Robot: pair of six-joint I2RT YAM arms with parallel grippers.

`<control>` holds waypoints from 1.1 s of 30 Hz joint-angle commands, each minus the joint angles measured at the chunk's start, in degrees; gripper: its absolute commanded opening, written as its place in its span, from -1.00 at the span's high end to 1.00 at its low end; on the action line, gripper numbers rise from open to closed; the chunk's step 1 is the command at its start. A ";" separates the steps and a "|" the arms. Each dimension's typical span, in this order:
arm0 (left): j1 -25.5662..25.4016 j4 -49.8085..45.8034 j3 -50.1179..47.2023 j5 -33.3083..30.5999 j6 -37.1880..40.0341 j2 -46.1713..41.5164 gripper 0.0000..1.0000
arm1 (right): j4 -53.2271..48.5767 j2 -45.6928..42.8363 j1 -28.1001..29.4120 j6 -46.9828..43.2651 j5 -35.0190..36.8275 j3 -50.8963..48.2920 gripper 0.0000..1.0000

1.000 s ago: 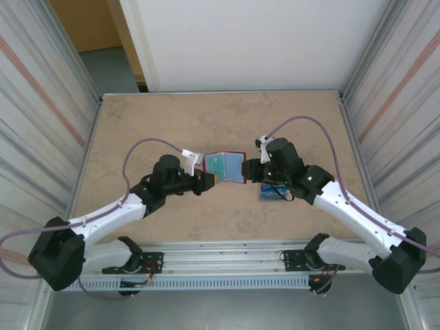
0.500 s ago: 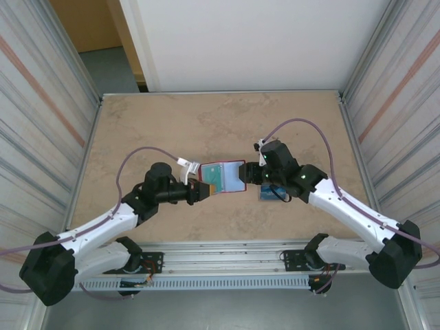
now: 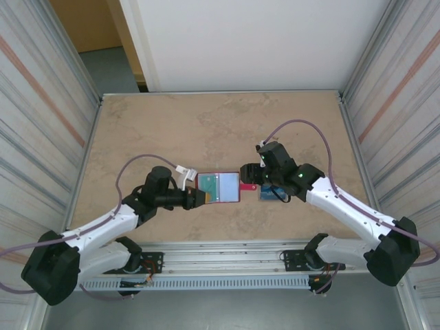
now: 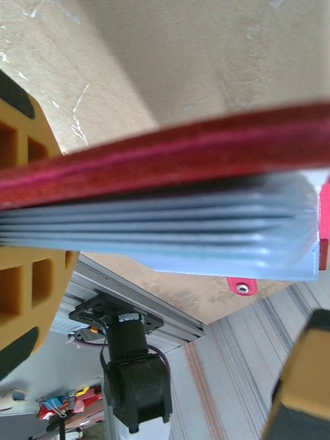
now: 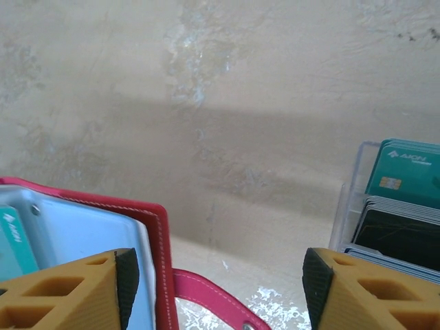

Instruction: Take the credit cards out of the card holder

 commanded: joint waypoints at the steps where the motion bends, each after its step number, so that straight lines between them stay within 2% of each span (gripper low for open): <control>1: 0.25 2.67 -1.13 2.77 -0.71 1.80 0.96 | -0.92 -2.17 -0.48 1.83 2.44 -0.18 -0.32; 9: 0.21 5.06 -0.30 4.89 -2.11 9.78 0.95 | -0.96 -3.61 -0.50 2.36 3.11 -0.83 -0.40; 17: 0.22 5.17 1.73 6.87 -3.28 17.39 0.85 | -1.27 -5.04 -0.52 3.42 5.05 -1.84 -0.54; 25: 0.21 11.23 2.37 7.96 -5.83 22.63 0.84 | -3.05 -5.86 -0.93 5.01 7.71 -2.80 -0.57; 33: 0.33 11.76 3.69 7.87 -5.61 26.76 0.68 | -4.45 -7.55 -2.71 6.64 8.35 -4.39 -0.61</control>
